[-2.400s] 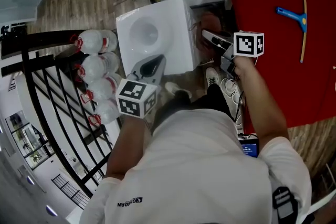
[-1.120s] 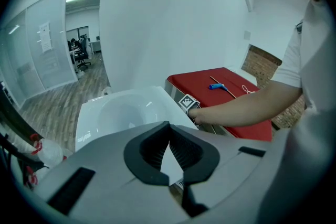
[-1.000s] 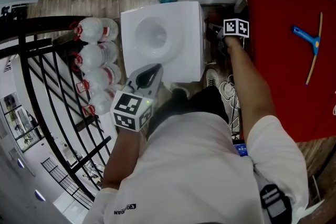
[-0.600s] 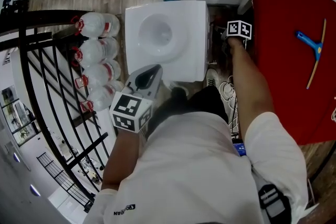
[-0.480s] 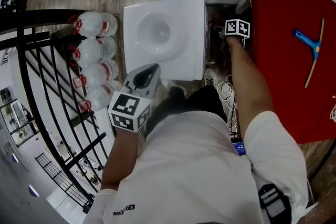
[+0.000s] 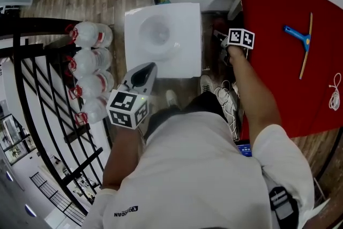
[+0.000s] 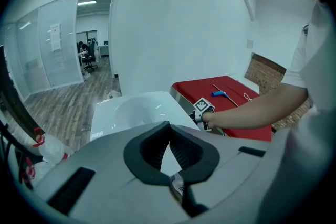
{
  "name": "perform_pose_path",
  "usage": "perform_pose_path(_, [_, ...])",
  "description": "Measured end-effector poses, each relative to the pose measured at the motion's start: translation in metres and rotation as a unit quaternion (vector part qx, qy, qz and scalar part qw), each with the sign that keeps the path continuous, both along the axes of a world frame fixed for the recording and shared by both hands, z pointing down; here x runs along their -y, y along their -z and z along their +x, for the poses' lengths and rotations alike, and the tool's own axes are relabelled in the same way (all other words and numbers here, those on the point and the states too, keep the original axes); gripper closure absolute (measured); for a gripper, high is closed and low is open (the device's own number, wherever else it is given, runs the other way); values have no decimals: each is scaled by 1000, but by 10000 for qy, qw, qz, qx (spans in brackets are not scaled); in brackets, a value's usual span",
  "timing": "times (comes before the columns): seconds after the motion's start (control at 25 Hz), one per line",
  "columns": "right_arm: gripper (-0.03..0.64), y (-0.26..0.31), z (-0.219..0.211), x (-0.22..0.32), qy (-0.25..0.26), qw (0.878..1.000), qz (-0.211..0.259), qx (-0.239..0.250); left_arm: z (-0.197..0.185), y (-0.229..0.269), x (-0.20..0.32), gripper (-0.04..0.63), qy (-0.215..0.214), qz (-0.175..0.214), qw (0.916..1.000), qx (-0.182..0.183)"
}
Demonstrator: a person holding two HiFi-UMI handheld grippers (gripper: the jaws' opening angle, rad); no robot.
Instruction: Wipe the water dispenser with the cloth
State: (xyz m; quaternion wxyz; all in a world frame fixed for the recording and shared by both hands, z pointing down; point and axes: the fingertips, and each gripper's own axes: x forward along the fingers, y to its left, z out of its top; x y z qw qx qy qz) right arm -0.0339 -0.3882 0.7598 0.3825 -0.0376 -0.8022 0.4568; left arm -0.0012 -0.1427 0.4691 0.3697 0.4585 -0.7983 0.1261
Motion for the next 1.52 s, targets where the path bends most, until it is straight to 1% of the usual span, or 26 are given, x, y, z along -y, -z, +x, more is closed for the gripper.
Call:
perform_pose_path(0.12, [563, 37, 14, 3, -145, 9995, 72, 265, 3, 3, -4, 606, -148, 74, 9999, 20])
perform_pose_path(0.28, [563, 95, 32, -8, -409, 9977, 216, 504, -2, 15, -20, 606, -246, 200, 9995, 16])
perform_pose_path(0.4, [563, 144, 44, -10, -473, 9946, 523, 762, -7, 30, -26, 606, -286, 443, 9985, 129])
perform_pose_path(0.52, [563, 182, 62, -22, -495, 9906, 754, 1025, -6, 38, -40, 606, -322, 545, 9976, 283])
perform_pose_path(0.64, [563, 222, 78, -33, -567, 9849, 1007, 1290, -11, 38, -59, 606, -152, 743, 9965, 351])
perform_pose_path(0.72, [563, 249, 84, -49, -499, 9812, 1101, 1506, -14, 33, -77, 606, 73, 891, 9957, 263])
perform_pose_path(0.8, [563, 270, 89, -71, -370, 9796, 1023, 1692, -15, 26, -91, 606, 275, 1017, 9944, 101])
perform_pose_path(0.92, [563, 285, 94, -109, -113, 9811, 759, 1777, -17, 23, -104, 606, 430, 1227, 9915, -35])
perform_pose_path(1.08, [563, 282, 89, -169, 360, 9831, 548, 1712, -18, 31, -117, 606, 421, 1668, 9851, 32])
perform_pose_path(1.16, [563, 278, 78, -200, 579, 9830, 464, 1682, -20, 32, -128, 606, 467, 1795, 9826, 63])
perform_pose_path(1.24, [563, 275, 64, -230, 743, 9826, 309, 1672, -21, 29, -142, 606, 555, 1806, 9820, 48])
perform_pose_path(1.36, [563, 271, 44, -270, 947, 9828, 25, 1585, -20, 22, -164, 606, 663, 1723, 9828, 10])
perform_pose_path(1.52, [563, 264, 17, -316, 1223, 9820, -248, 1414, -21, 18, -194, 606, 828, 1642, 9829, 76])
